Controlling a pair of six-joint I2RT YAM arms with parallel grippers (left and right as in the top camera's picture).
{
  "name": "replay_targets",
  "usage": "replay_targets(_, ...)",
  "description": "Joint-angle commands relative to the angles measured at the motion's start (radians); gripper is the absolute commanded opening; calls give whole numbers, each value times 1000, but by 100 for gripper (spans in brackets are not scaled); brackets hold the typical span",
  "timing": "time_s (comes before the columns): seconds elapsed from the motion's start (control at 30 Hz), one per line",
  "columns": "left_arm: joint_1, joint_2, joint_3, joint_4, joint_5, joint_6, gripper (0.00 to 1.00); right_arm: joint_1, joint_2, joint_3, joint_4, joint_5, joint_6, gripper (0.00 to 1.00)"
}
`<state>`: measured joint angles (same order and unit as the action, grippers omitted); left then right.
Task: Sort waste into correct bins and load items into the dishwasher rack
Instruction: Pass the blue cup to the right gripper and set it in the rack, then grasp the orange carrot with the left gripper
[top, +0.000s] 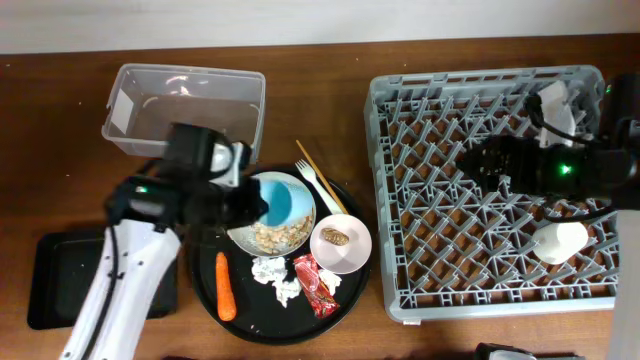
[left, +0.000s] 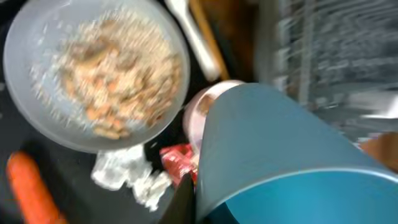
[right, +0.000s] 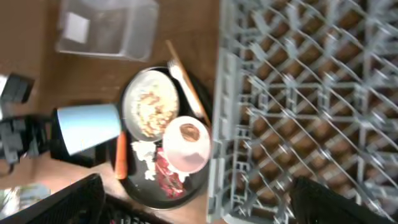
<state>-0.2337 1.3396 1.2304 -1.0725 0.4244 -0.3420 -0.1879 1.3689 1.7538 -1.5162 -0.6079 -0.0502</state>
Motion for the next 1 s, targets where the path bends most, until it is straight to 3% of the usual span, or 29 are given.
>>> replay_targets(0.0, 216, 36, 13, 230, 773, 180, 1, 94, 1, 7, 5, -317, -185, 99)
replay_targets(0.03, 223, 53, 13, 335, 940, 179, 1, 158, 1, 6, 19, -449, -259, 99)
replay_targets(0.1, 221, 57, 13, 561, 1145, 152, 1, 323, 2, 6, 139, -471, -264, 100)
replay_targets(0.2, 170, 57, 13, 628, 1149, 138, 1, 509, 33, 6, 356, -430, -191, 94)
replay_targets(0.3, 148, 57, 13, 644, 1149, 137, 1, 542, 119, 6, 447, -434, -151, 94)
replay_targets(0.4, 148, 57, 13, 680, 1149, 137, 1, 571, 172, 6, 447, -481, -151, 80)
replay_targets(0.5, 148, 57, 13, 706, 1147, 134, 2, 602, 173, 6, 443, -481, -151, 56)
replay_targets(0.57, 148, 57, 13, 706, 1147, 134, 2, 602, 166, 6, 427, -489, -151, 55)
replay_targets(0.6, 148, 57, 13, 706, 1146, 134, 6, 600, 157, 6, 424, -489, -151, 55)
replay_targets(0.63, 148, 57, 13, 706, 1139, 134, 39, 599, 150, 6, 425, -488, -151, 54)
replay_targets(0.67, 150, 57, 13, 706, 1115, 134, 84, 584, 127, 6, 424, -481, -151, 54)
replay_targets(0.7, 155, 57, 13, 706, 1089, 133, 98, 560, 105, 6, 417, -450, -151, 54)
replay_targets(0.8, 240, 57, 13, 737, 1091, 58, 99, 338, 19, 6, 281, -230, -149, 51)
replay_targets(0.9, 264, 57, 13, 741, 1096, 42, 99, -11, -11, 6, 160, 155, 47, 51)
replay_targets(0.97, 264, 57, 13, 741, 1098, 42, 99, -206, 18, 6, 105, 314, 73, 51)
